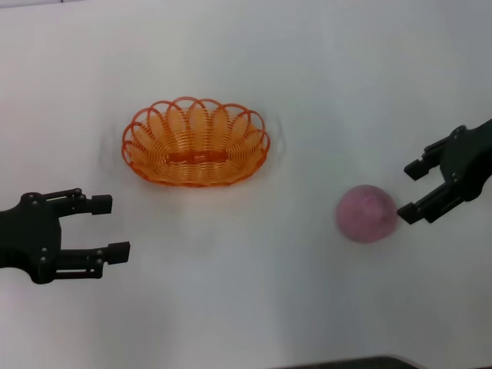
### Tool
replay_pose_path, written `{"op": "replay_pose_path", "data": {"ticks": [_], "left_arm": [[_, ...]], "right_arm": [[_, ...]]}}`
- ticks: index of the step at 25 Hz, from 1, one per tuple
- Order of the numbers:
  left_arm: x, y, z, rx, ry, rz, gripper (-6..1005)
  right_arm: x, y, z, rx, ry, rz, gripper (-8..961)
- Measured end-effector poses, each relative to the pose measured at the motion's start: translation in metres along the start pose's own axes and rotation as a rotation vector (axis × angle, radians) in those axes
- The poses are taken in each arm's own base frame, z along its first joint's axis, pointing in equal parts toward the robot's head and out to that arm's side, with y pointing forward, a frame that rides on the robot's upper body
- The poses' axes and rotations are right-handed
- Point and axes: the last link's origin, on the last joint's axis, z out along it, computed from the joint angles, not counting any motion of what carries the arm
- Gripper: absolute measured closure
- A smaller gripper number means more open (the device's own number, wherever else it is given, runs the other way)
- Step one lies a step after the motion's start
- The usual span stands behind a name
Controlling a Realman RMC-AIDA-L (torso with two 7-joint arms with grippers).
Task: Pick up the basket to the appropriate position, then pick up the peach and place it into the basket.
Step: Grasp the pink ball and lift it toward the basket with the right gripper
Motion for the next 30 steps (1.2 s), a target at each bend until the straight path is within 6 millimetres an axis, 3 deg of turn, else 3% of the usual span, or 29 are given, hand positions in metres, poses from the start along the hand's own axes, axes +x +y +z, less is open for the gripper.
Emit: {"op": "replay_pose_path", "data": {"ticks": [13, 19, 23, 30], "left_arm": [[0.002, 0.0, 0.002, -0.008, 0.001, 0.003, 153], [0.002, 0.0, 0.002, -0.008, 0.003, 0.002, 153], [0.002, 0.001, 0.002, -0.02, 0.004, 0.002, 153], [0.002, 0.002, 0.001, -0.021, 0.004, 0.002, 154]], "right_arm": [[-0.011, -0.005, 0.038, 0.0, 0.01, -0.067, 201], [-0.016, -0.006, 0.046, -0.022, 0.025, -0.083, 206], [-0.019, -0.006, 0.046, -0.022, 0.028, -0.09, 450], [-0.022, -0.006, 0.046, -0.019, 0.028, -0.097, 689]]}}
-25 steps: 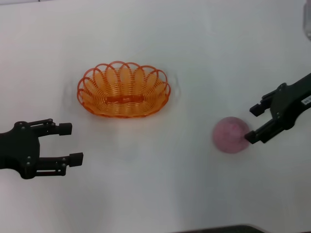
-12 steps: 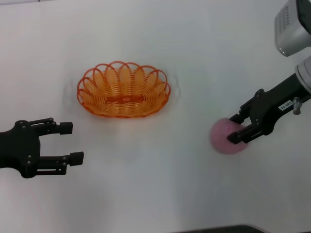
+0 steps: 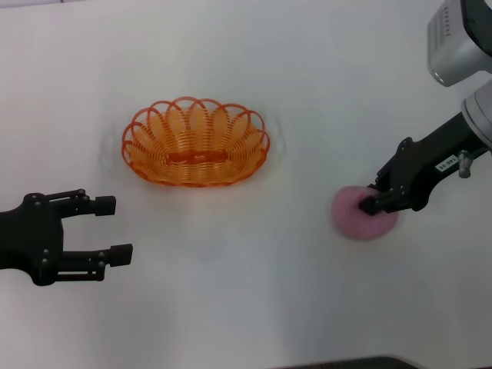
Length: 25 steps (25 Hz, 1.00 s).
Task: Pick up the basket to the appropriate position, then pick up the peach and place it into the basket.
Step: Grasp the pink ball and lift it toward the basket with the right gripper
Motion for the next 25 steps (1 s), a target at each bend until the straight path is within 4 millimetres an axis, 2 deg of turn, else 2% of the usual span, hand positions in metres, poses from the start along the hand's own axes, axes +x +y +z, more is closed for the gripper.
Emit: {"op": "replay_pose_path", "data": {"ticks": [3, 18, 25], "left_arm": [[-0.0003, 0.001, -0.0004, -0.004, 0.001, -0.001, 154], [0.0002, 0.0015, -0.0007, -0.007, 0.003, -0.008, 155], [0.0005, 0.0015, -0.0006, -0.008, 0.003, -0.009, 155]], "right_arm": [[-0.0005, -0.0002, -0.0005, 0.003, 0.0, -0.001, 808], [-0.0014, -0.0003, -0.0012, 0.003, 0.0, -0.004, 901], [-0.0059, -0.0007, -0.0069, 0.009, -0.039, -0.021, 911]]}}
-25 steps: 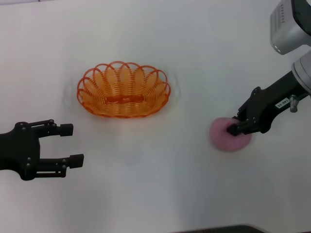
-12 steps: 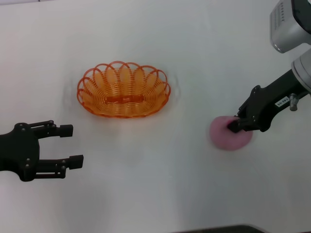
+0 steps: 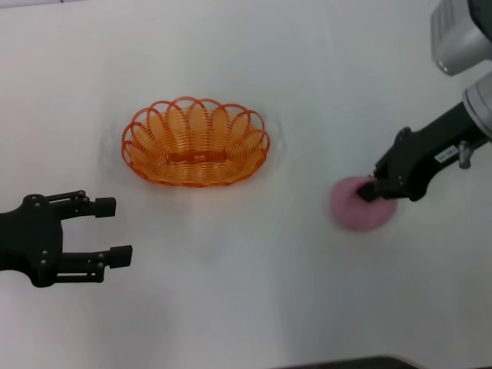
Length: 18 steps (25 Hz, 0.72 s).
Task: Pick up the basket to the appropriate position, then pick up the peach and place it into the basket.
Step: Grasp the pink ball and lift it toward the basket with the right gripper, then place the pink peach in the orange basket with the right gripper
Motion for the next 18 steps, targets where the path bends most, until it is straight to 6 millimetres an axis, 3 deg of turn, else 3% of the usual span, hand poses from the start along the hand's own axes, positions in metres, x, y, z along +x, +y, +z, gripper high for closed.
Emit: {"op": "replay_pose_path", "data": {"ticks": [8, 14, 15, 18], "left_arm": [[-0.001, 0.002, -0.001, -0.007, 0.001, -0.011, 155], [-0.001, 0.002, -0.001, -0.006, 0.001, -0.015, 156], [0.0, 0.002, -0.001, -0.006, 0.001, -0.014, 156], [0.001, 0.001, -0.001, -0.008, 0.001, -0.011, 156]], "right_arm": [[-0.029, 0.008, -0.007, -0.041, -0.294, -0.105, 910], [-0.041, 0.013, 0.016, -0.09, -0.617, -0.133, 910], [-0.042, 0.012, 0.026, -0.07, -0.729, -0.131, 910], [-0.04, 0.009, 0.039, -0.016, -0.832, -0.117, 910]]}}
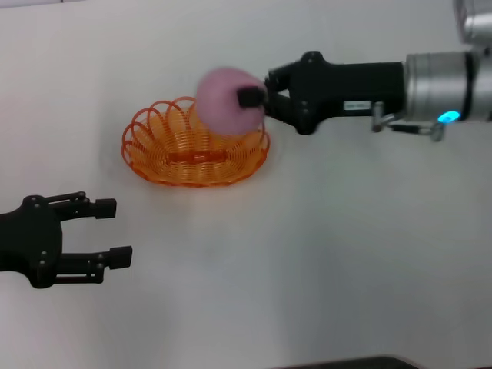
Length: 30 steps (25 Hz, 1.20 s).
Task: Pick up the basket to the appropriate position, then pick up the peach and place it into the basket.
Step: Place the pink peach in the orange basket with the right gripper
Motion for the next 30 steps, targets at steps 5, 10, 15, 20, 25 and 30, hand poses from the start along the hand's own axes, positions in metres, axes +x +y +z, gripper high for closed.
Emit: {"op": "replay_pose_path", "data": {"ticks": [5, 10, 15, 20, 25, 30], "left_arm": [[0.001, -0.001, 0.001, 0.001, 0.003, 0.002, 156], [0.004, -0.001, 0.0, 0.007, 0.033, 0.011, 156], [0.004, -0.001, 0.001, 0.007, 0.046, 0.011, 156], [0.004, 0.0, 0.001, 0.006, 0.049, 0.01, 156], [0.004, 0.0, 0.001, 0.008, 0.049, 0.009, 156], [0.004, -0.001, 0.001, 0.01, 0.048, 0.009, 156]], "right_arm": [[0.029, 0.008, 0.025, 0.089, -0.095, -0.06, 911], [0.037, 0.019, 0.042, 0.129, -0.16, -0.122, 911], [0.042, 0.02, 0.053, 0.194, -0.162, -0.163, 911], [0.043, 0.02, 0.059, 0.197, -0.144, -0.188, 853], [0.043, 0.021, 0.059, 0.194, -0.15, -0.187, 755], [0.042, 0.02, 0.059, 0.213, -0.161, -0.176, 558]]}}
